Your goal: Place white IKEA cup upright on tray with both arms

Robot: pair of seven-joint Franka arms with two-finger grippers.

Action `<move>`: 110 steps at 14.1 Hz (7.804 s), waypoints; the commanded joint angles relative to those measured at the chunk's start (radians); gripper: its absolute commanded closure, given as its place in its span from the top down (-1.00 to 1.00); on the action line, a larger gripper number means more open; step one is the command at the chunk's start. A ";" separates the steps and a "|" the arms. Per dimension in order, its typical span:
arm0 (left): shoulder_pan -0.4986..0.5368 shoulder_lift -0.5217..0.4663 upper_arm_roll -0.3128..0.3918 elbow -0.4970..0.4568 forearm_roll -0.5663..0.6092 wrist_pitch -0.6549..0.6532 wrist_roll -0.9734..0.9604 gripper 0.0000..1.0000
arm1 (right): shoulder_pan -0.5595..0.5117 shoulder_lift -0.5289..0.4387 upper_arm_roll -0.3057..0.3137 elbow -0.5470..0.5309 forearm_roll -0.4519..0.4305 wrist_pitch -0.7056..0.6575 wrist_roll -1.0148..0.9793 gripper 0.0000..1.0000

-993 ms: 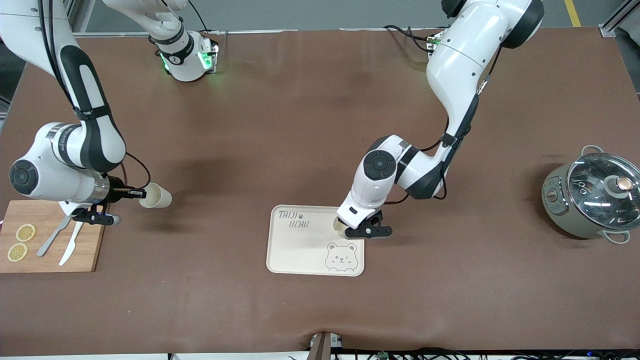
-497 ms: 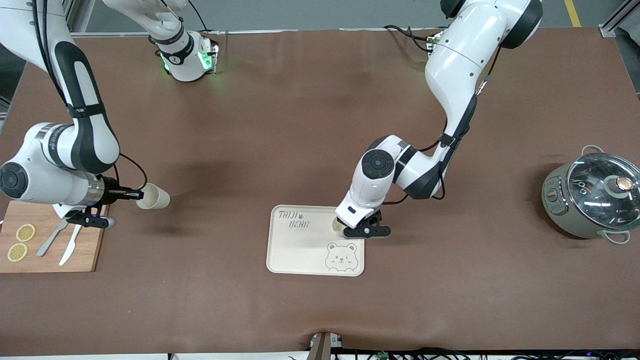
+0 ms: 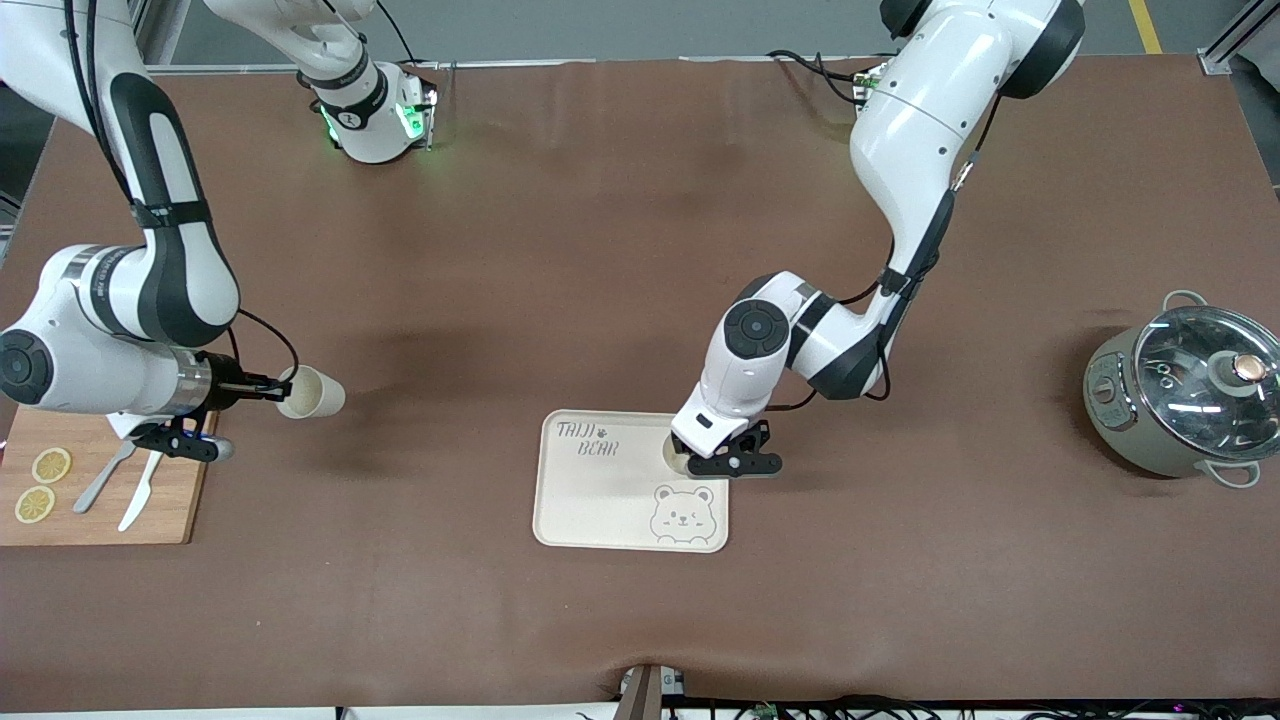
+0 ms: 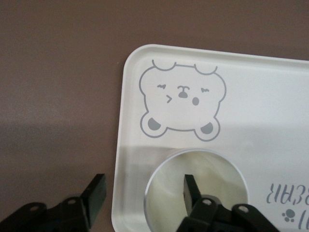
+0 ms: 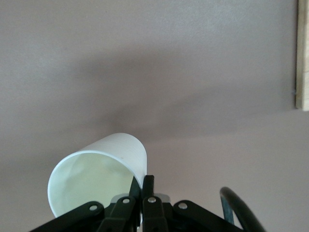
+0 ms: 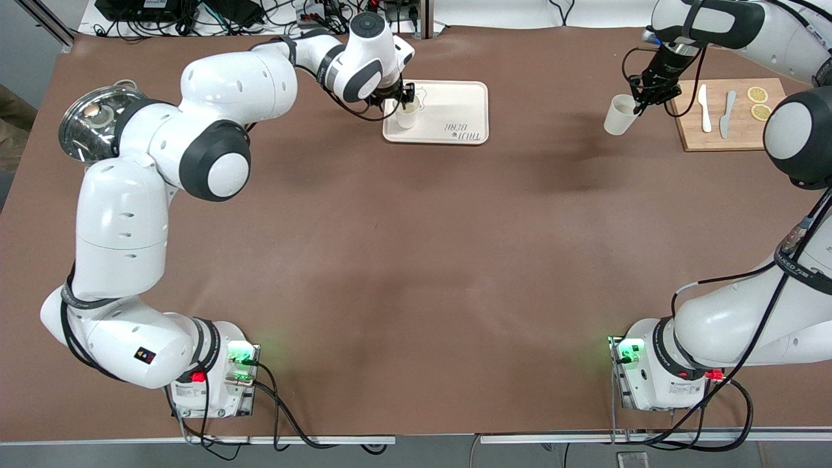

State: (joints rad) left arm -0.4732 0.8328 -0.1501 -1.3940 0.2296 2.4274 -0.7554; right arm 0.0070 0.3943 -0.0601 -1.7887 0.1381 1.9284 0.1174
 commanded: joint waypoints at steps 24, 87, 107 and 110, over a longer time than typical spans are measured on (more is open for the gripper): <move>0.290 -0.549 -0.002 -0.244 -0.131 -0.501 0.629 1.00 | 0.123 0.078 0.178 0.218 0.011 0.006 0.815 -1.00; 0.487 -0.848 0.009 -0.356 -0.233 -0.670 0.768 1.00 | 0.343 0.345 0.267 0.512 -0.129 0.046 1.444 1.00; 0.490 -0.844 0.009 -0.344 -0.220 -0.670 0.794 1.00 | -0.027 0.110 0.456 0.612 -0.207 -0.462 0.849 1.00; 0.492 -0.844 0.011 -0.347 -0.220 -0.670 0.797 1.00 | -0.050 0.052 0.451 0.612 -0.195 -0.531 0.794 1.00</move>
State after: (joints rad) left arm 0.0133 -0.0173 -0.1391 -1.7579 -0.0106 1.7785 0.0335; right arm -0.0110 0.4967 0.3680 -1.1680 -0.0512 1.4428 0.9593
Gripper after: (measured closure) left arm 0.000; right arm 0.000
